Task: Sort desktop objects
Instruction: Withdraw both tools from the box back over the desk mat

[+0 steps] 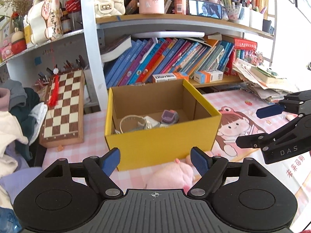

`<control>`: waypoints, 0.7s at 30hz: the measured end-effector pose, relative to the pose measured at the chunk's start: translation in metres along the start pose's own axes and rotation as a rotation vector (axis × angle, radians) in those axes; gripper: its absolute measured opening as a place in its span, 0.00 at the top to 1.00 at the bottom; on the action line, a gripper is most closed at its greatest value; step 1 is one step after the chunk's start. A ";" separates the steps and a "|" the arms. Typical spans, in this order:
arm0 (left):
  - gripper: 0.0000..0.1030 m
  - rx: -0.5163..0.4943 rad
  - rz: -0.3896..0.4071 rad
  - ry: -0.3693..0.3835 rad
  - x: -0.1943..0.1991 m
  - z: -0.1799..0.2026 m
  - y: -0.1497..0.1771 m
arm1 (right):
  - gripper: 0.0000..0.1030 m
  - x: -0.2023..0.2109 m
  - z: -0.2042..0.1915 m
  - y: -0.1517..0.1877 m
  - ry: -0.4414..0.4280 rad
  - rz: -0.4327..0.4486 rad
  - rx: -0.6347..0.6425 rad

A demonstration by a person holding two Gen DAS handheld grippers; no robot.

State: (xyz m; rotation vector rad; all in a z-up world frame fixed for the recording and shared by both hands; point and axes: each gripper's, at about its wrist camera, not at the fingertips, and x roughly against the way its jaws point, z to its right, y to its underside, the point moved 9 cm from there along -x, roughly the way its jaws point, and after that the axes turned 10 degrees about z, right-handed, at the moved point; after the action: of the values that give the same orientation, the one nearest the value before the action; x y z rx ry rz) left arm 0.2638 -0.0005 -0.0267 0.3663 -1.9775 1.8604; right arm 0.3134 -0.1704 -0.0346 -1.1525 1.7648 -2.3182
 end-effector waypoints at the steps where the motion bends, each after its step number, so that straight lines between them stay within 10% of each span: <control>1: 0.21 0.002 -0.004 -0.001 0.002 0.001 0.003 | 0.20 0.002 -0.002 0.005 0.010 0.001 0.003; 21: 0.21 0.014 -0.119 0.000 0.019 0.020 0.077 | 0.19 0.027 -0.024 0.098 0.107 -0.106 -0.136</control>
State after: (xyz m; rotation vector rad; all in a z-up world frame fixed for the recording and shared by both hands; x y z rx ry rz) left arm 0.2098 -0.0131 -0.0874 0.4770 -1.9004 1.8006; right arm 0.2404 -0.1976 -0.1047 -1.1892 1.9721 -2.3945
